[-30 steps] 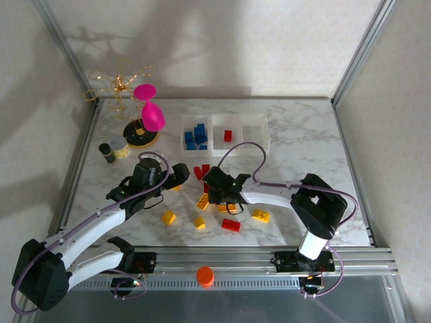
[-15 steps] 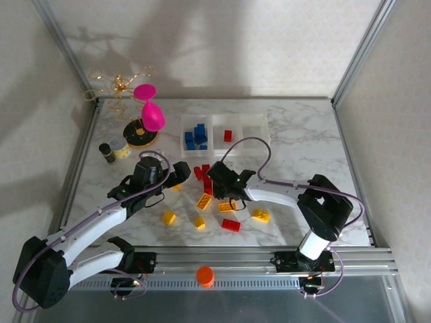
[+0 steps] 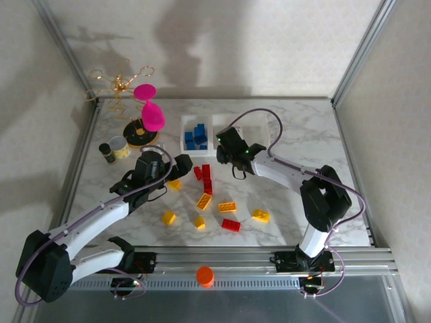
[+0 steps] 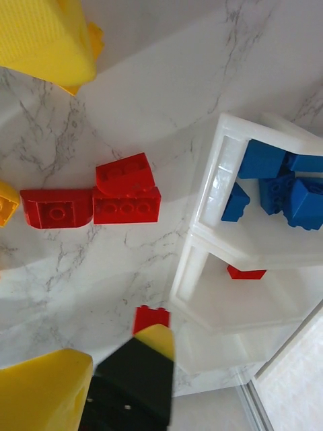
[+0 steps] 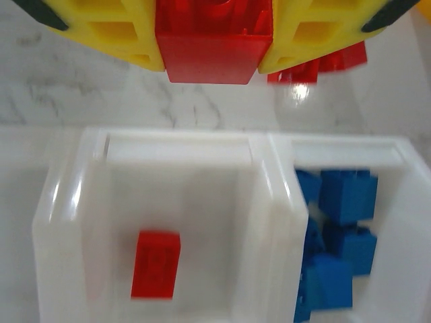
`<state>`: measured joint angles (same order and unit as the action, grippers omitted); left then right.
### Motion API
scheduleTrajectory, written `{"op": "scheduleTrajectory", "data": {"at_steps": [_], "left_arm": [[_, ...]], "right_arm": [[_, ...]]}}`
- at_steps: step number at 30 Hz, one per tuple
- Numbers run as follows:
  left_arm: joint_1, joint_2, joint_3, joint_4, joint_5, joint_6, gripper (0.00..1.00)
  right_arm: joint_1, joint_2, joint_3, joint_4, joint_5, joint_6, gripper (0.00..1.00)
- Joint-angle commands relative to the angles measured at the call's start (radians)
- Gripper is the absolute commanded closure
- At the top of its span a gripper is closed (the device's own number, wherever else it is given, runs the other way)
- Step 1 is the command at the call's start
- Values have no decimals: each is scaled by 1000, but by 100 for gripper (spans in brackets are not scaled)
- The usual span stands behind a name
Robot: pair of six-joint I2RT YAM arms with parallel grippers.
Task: Sort the legos into containers by color
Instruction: Place the lego in the container.
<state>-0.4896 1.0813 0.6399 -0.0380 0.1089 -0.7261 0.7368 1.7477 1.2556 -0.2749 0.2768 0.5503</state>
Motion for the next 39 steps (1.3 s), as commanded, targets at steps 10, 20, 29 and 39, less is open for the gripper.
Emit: {"op": "scheduleTrajectory", "data": {"at_steps": [10,20,29,39], "left_arm": [[34,79,63,86,-35,5,0],[56,94,76,93,-16,17,0],[52,74,72,87,-18,7,0],[34,-3,38,14,-12,-1,0]], "right_arm": [[-99,285,322,12,48,-153,72],[-136,481,582,-46,55,-185,59],[-135,358,515,-28,-4,-197,46],[-50,99,170,-20,-78,-162,39]]}}
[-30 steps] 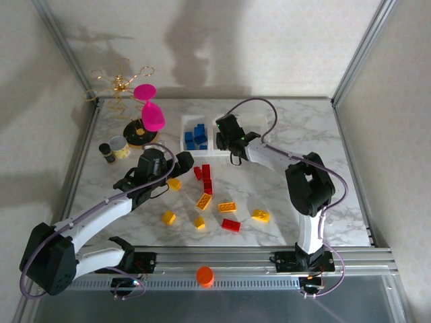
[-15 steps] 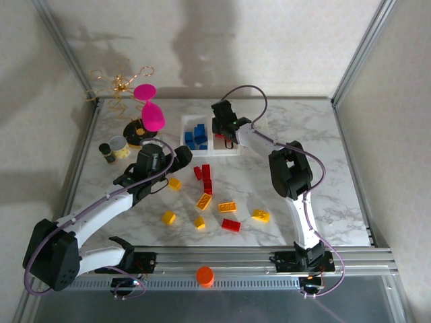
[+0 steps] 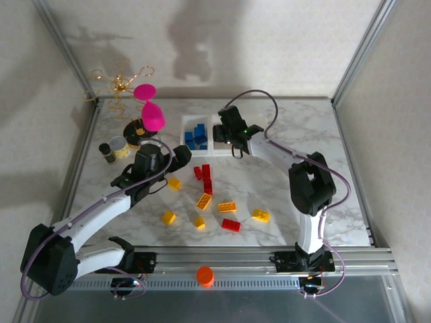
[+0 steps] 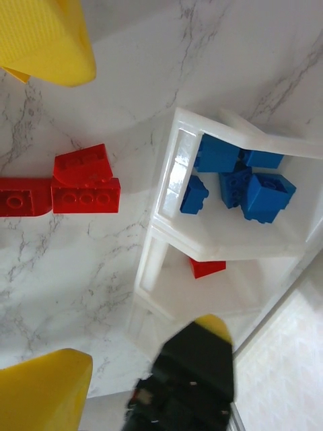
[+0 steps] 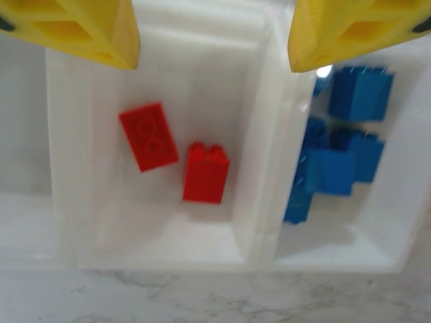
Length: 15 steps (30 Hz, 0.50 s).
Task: Sort the legos into containers by color
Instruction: Place the lego in the container, then pick up the lego from the center of the table.
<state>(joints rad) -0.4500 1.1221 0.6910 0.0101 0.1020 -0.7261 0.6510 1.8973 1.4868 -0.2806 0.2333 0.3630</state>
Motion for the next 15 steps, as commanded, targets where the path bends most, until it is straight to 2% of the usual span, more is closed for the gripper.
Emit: {"op": "scheduleTrajectory", "data": {"at_steps": [1,10,15], "left_arm": [[-6,-58,-21,-43,-8,-2,0],[-9,-154,-100,-116,-32,-21,0],[-9,-196,-135,-143,-59,-38,0]], "right_arm": [[39,-71,-90,-18,-38,35,38],[211,-131,-224,-79,-17,184,29],[262,-105,-274,-62,-41,260,28]]}}
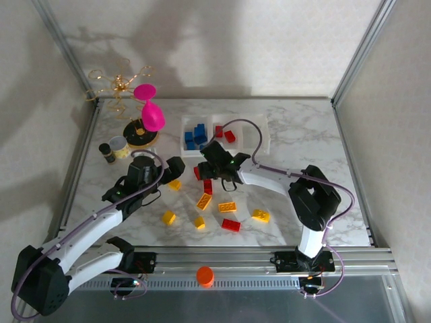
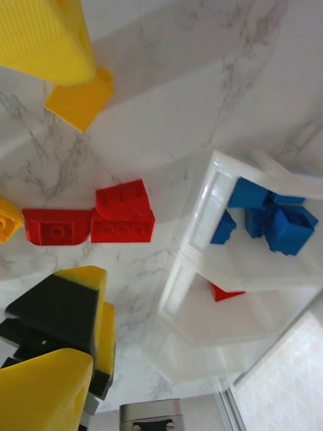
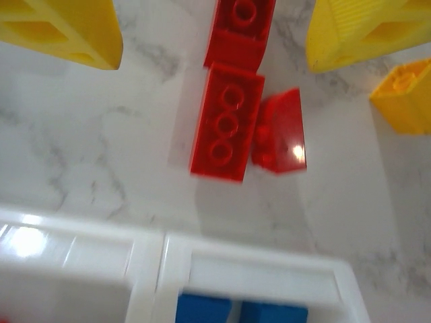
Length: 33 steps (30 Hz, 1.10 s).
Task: Sort the legos into containers by color
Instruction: Pick up the lego from the center of the table.
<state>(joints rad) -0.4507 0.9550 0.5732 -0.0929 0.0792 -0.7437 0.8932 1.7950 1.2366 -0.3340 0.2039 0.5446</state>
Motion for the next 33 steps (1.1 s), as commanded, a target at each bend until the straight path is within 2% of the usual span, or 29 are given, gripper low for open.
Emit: {"op": "scheduleTrajectory", "data": {"at_steps": [1,7,14,26,33], "left_arm": [[-8,-33,-24,-42,-40,-23,0],[-8,-46,-44,-49,-64,-35,0],[-6,-54,-77,-41,-92,-55,0],[-5,-50,-81,-29,-94,-59,0],[-6,-25,-57,-7,-68,-56,0]], "right_arm": [[33,0,-31,-4,-12,90,27],[73,57,-36,28,-48,157,26],[85,119,-21,22,-16,180,33],[87,137,-39,19,18,167,55],[77,64,-82,46,22,157,70]]}}
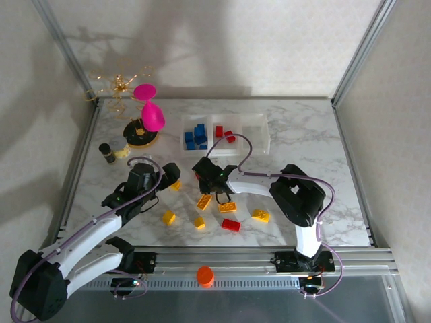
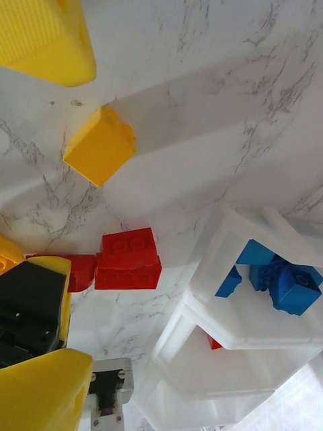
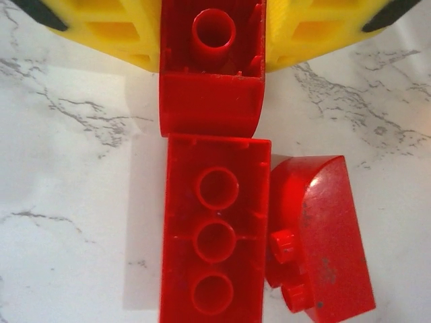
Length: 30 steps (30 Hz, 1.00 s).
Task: Sort the legos into containers by color
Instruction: Pick up the lego from the center of the table, then place the lego in the container.
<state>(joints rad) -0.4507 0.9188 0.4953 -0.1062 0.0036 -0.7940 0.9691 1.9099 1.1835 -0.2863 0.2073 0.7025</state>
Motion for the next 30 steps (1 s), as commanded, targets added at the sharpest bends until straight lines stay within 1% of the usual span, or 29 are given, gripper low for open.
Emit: {"op": "scheduleTrajectory", "data": {"at_steps": [1,8,13,15,18,21,22,23,30], "left_arm": [[-6,20,29,3,10,-5,0],[-5,35,61,19,18,2,0],[-6,63,79,55,40,9,0],[-6,81,96,61,52,17,0],[-5,107,115,84,73,21,0],[-5,132,128,108,93,24,0],[-6,139,134,112,96,25,0],[-6,146,141,117,98,24,0],[-5,190,182,135,105,38,0]], "right_arm": [[-5,-63,-31,-3,15,-1,71],[-66,-163,-53,-5,39,-42,72],[-143,-181,-14,-8,91,-109,73],[-184,-180,12,10,91,-136,72],[-235,-145,76,22,94,-179,73],[-266,-99,134,48,138,-222,72],[-270,-82,153,60,125,-235,72],[-306,-65,171,75,110,-246,72],[-340,104,357,109,130,-358,72]]}}
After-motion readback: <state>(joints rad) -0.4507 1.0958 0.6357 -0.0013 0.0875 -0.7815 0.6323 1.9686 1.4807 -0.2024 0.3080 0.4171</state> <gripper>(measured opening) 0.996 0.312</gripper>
